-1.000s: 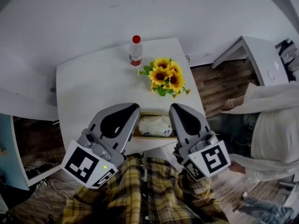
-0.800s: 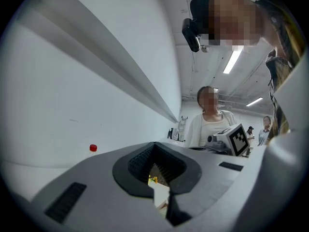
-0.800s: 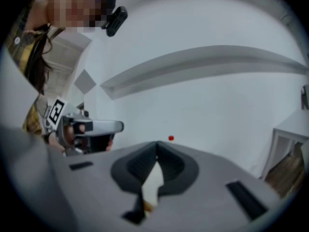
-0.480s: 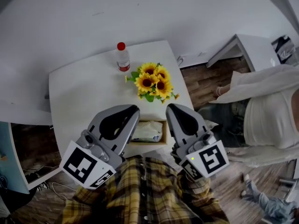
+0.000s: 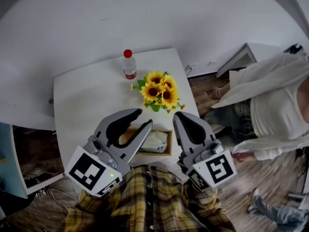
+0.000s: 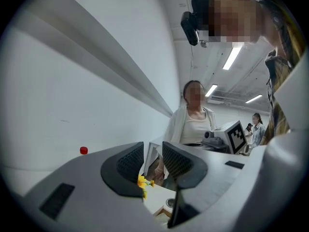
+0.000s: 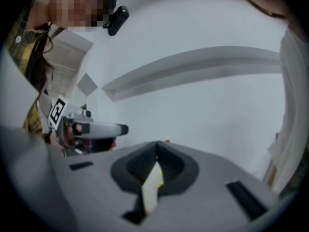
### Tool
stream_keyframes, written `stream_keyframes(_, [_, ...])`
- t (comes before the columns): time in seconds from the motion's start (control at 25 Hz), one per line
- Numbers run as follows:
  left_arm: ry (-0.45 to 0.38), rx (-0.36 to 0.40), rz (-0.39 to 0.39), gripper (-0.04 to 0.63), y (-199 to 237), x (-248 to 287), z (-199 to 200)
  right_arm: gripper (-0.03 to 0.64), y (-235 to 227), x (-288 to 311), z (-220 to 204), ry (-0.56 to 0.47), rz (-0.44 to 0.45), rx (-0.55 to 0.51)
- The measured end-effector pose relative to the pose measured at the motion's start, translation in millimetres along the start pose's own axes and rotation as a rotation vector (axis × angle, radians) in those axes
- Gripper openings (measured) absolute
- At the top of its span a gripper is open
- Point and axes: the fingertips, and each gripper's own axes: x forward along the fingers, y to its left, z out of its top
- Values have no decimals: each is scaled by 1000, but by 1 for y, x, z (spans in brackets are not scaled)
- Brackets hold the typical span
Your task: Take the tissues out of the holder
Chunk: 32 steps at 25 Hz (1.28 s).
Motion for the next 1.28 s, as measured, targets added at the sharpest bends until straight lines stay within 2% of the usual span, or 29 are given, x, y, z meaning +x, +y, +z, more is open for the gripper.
stream_keyframes(0.12, [15,-1,-16,152,-1,2,-2,10,0,1,1,-9,0,-2])
stream_keyframes(0.24, [64,-23,-63,204,-8,2,-11,10,2,-5,-3,-7,-2,8])
stream_keyframes(0.44, [159,25,-77,206,-2,8,-25,10,1,-4,-6,-5,-2,24])
stream_keyframes(0.84, [315,39,-119,206,-1,5,-79,9,2,-10,-17,3,-44,64])
stream_keyframes(1.08, [483,128,-243,206,-13,9,-141,10,1,-10,-25,14,-58,82])
stream_keyframes(1.28, [643,140,-341,206,-26,7,-192,10,-5,-11,-30,5,-84,109])
